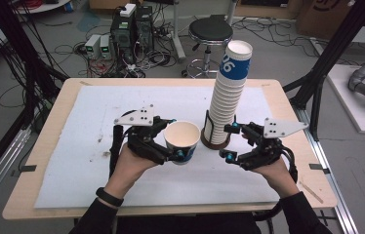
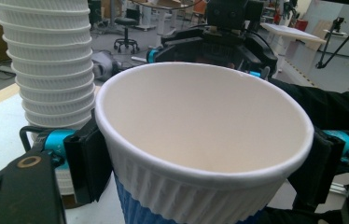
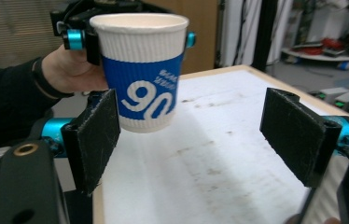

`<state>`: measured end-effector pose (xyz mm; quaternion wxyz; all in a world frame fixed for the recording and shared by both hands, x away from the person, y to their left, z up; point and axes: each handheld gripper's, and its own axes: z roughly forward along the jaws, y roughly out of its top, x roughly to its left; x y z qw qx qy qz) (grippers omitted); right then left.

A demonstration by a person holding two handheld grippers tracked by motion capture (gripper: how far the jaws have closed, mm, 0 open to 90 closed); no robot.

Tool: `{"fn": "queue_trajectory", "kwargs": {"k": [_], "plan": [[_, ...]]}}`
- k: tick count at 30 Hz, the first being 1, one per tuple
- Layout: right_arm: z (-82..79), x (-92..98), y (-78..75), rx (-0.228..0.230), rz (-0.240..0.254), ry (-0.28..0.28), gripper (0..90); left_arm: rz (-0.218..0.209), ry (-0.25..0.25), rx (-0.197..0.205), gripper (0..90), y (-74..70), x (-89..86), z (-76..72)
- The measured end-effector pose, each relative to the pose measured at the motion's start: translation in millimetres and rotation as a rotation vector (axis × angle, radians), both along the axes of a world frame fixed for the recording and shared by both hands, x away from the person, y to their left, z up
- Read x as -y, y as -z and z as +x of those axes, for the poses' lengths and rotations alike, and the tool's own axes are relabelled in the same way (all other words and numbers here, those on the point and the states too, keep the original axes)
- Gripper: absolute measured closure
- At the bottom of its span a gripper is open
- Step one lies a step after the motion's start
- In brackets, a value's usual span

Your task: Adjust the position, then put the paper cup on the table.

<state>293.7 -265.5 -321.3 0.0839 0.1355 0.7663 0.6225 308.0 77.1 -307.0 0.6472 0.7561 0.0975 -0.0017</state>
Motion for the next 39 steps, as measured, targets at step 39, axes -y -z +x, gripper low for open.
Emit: {"fn": "queue_trajectory", "kwargs": {"k": [39], "plan": [[9.2, 21.9, -8.9, 0.026, 0.038, 0.083, 19.2, 0.007, -0.236, 0.066, 21.1, -3.2, -41.8, 13.6]]}}
